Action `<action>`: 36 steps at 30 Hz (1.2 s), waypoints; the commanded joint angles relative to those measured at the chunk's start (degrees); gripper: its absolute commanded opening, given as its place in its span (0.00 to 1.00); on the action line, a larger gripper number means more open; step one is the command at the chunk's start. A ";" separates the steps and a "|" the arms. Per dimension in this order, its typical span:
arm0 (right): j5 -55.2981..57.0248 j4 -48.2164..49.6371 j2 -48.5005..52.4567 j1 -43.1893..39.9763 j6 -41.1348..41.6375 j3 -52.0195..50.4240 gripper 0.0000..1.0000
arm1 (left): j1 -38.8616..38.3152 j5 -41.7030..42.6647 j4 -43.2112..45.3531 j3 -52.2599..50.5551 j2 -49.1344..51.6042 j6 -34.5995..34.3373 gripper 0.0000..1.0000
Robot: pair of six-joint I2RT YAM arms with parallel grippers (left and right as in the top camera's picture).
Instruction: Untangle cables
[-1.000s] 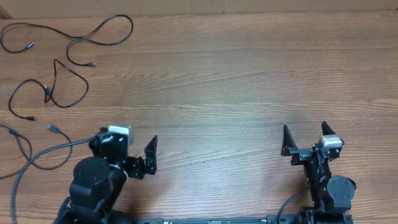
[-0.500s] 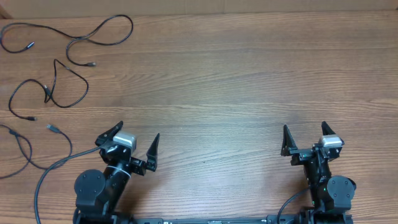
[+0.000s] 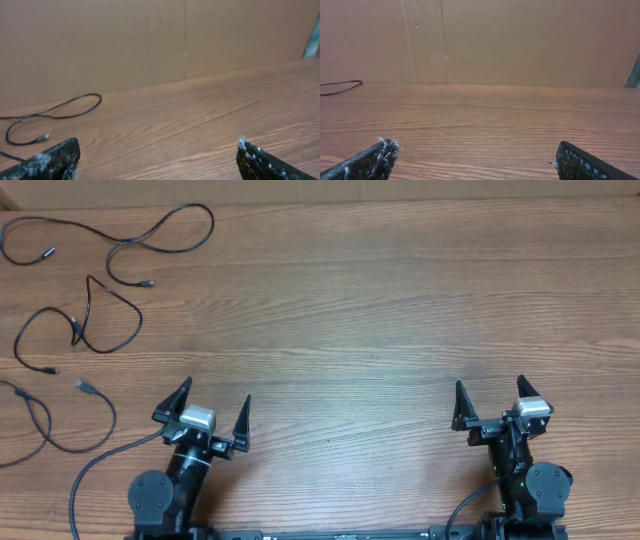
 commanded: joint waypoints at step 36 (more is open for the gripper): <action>0.50 0.26 -0.52 -0.28 0.17 -0.59 1.00 | 0.31 -16.90 -1.42 -5.84 -3.96 -6.47 1.00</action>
